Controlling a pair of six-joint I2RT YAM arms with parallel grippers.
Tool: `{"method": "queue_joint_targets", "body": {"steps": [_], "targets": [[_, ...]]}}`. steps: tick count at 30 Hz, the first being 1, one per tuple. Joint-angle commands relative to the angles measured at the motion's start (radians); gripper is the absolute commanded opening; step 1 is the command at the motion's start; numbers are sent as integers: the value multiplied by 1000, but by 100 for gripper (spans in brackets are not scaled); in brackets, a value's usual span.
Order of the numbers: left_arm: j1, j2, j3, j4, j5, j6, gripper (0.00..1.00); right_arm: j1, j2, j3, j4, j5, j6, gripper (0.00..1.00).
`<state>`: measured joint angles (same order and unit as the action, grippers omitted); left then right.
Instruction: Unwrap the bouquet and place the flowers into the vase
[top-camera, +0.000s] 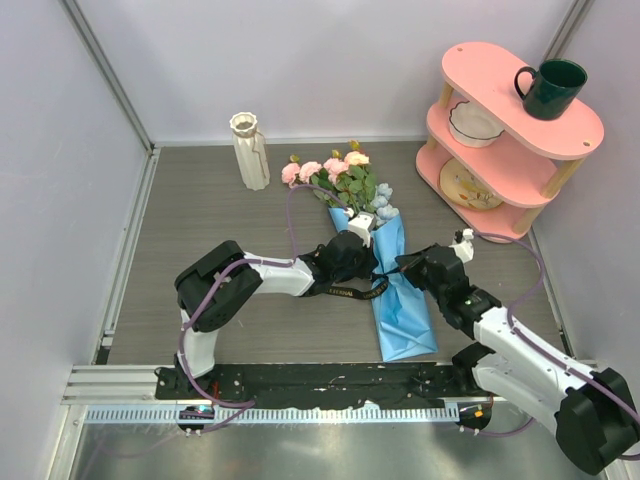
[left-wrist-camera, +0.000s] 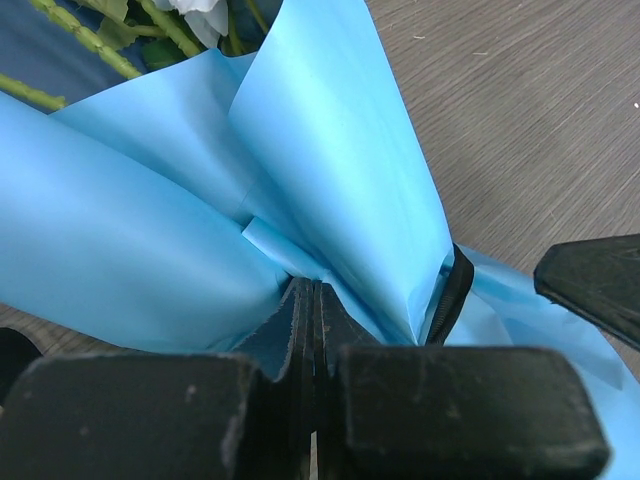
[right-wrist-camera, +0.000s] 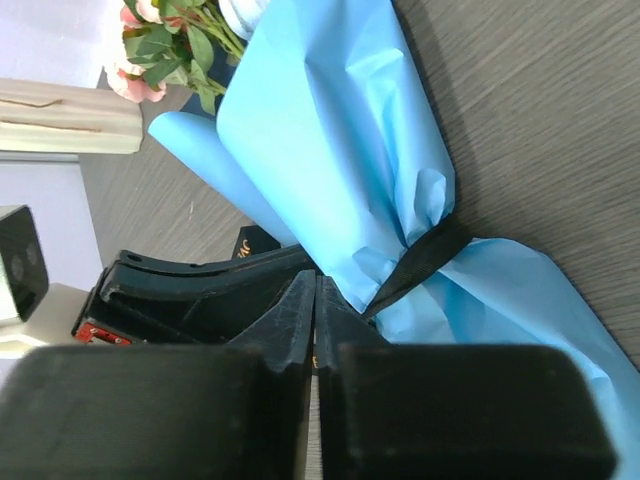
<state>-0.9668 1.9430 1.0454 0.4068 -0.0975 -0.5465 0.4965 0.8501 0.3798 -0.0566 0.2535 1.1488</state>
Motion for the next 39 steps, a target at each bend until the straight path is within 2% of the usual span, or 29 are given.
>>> {"method": "queue_joint_targets", "body": {"steps": [1,3,6,10,24,28,35,37,39], "targets": [[-9,7,18,-30,-8,-3,0,2,58,53,-66,0,-23,16],[-9,5,18,-28,-4,-3,0,2,104,82,-104,-51,-40,27],[-9,4,16,-23,-2,-3,0,2,116,53,-69,-91,-14,31],[-9,4,15,-23,1,-3,0,2,95,18,-51,-57,17,31],[-9,10,19,-22,12,-6,0,2,233,50,35,-48,115,31],[-9,13,22,-22,12,-7,0,1,251,57,47,-46,130,29],[-9,14,24,-28,7,-9,0,1,198,51,44,-2,134,6],[-9,16,25,-37,1,-9,0,1,179,50,40,16,132,1],[-9,17,33,-57,-10,-7,0,1,150,53,28,26,132,1]]}}
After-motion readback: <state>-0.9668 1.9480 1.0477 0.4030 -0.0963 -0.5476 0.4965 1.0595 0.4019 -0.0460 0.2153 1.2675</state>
